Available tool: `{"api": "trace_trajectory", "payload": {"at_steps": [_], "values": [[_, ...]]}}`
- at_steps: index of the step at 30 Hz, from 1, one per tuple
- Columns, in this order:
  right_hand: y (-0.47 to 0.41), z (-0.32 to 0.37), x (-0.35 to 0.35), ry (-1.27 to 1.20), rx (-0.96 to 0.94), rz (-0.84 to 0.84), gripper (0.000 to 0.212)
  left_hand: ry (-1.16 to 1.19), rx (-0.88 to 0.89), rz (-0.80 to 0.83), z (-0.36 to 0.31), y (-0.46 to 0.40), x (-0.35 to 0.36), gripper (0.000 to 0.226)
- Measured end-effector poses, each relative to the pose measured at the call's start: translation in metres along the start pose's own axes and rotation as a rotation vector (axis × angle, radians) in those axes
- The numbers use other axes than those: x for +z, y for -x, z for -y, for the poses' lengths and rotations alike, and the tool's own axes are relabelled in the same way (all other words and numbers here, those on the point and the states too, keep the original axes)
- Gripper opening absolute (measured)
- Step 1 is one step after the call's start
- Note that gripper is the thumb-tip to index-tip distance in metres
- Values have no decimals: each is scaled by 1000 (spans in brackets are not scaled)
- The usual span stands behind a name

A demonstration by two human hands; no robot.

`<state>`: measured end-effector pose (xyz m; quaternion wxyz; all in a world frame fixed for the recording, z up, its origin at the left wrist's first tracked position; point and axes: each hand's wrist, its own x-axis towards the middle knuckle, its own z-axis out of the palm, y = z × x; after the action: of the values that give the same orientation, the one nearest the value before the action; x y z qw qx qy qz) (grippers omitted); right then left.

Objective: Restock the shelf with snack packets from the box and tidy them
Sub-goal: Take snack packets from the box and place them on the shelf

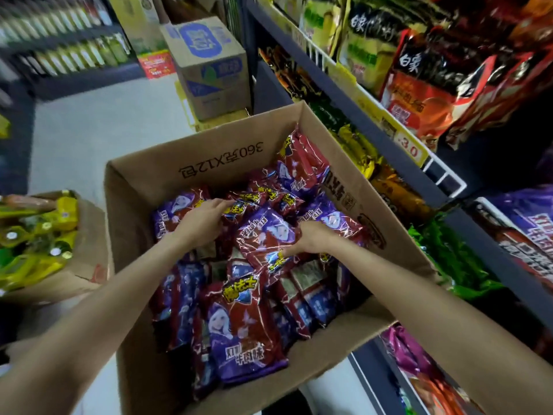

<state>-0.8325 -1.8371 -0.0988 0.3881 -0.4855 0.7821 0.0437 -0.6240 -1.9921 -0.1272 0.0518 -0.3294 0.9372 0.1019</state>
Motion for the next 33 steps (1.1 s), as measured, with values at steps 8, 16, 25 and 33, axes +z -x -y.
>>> {"api": "trace_trajectory", "payload": {"at_steps": [8,16,25,33], "values": [[13,-20,-39,-338,0,-405,67,-95,217,229,2,-44,2,85],[9,-20,-19,-299,8,-485,66,-194,186,236,22,-44,-3,73],[46,-19,-25,-194,-44,-551,46,-50,487,-161,3,-30,-55,51],[165,-52,-53,-428,-154,-1079,26,-111,571,-587,-71,-20,-130,39]]}}
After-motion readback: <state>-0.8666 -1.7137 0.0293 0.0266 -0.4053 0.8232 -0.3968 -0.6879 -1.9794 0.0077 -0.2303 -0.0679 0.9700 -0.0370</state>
